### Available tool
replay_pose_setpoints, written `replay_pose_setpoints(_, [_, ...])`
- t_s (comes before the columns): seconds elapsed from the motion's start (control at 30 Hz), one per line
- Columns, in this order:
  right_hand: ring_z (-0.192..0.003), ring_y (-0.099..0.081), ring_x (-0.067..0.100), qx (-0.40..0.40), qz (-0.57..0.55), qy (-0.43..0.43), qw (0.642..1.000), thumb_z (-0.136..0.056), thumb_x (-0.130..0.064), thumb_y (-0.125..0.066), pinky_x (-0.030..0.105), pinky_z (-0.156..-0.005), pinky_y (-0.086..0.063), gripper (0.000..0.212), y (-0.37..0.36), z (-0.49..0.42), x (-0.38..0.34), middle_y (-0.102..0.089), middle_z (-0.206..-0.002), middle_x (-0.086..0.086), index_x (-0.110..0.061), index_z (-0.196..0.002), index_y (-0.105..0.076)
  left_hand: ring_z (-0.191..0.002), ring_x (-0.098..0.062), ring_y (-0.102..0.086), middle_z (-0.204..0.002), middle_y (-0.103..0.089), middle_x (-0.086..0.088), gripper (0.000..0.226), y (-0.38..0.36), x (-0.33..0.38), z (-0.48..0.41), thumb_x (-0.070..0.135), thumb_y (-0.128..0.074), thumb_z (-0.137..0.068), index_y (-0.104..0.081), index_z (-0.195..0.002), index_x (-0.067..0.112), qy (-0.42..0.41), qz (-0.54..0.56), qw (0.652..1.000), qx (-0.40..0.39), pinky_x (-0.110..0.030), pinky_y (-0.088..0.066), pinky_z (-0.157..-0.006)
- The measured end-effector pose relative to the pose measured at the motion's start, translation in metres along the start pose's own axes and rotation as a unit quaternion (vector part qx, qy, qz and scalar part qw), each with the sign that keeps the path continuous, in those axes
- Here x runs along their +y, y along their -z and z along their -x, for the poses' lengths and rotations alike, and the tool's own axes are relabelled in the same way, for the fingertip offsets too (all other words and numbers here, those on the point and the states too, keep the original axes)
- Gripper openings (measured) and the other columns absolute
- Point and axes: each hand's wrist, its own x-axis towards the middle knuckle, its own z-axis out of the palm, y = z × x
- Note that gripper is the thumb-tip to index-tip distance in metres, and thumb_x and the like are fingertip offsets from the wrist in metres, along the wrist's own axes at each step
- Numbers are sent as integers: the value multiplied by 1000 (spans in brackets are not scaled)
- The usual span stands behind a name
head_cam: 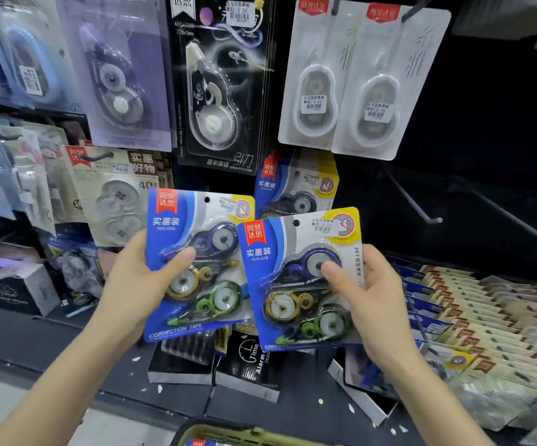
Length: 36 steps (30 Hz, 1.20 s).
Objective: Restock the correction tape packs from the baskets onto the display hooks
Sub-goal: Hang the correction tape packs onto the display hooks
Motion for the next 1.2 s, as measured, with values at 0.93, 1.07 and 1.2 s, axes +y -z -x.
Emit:
replay_pose_setpoints(0.93, [-89, -57, 9, 81, 107, -25, 991, -100, -33, -51, 29, -80, -41, 35, -43, -81, 42, -55, -97, -16, -11, -127, -47, -96, -20, -70, -96, -74, 14, 23, 13, -3, -14, 16, -71, -88, -63, -98, 35, -31, -47, 996, 63, -55, -52, -94])
replay_pose_setpoints(1.07, [-90, -55, 25, 102, 212, -28, 972, -103, -38, -41, 31, -71, -35, 44, -52, -104, 58, -54, -102, -2, -6, -132, -33, -91, -13, -68, -85, -70, 27, 27, 14, -3, -16, 15, -72, -88, -61, -92, 39, -41, -78, 994, 70, -49, -52, -93])
replay_pose_setpoints(1.2, [-105, -57, 34, 141, 280, -46, 948, -100, -48, -45, 32, -72, -35, 57, -52, -105, 61, -55, -125, 14, -6, -136, -33, -88, -12, -67, -85, -70, 27, 27, 14, -1, -15, 22, -80, -81, -64, -87, 43, -44, -86, 993, 62, -48, -52, -92])
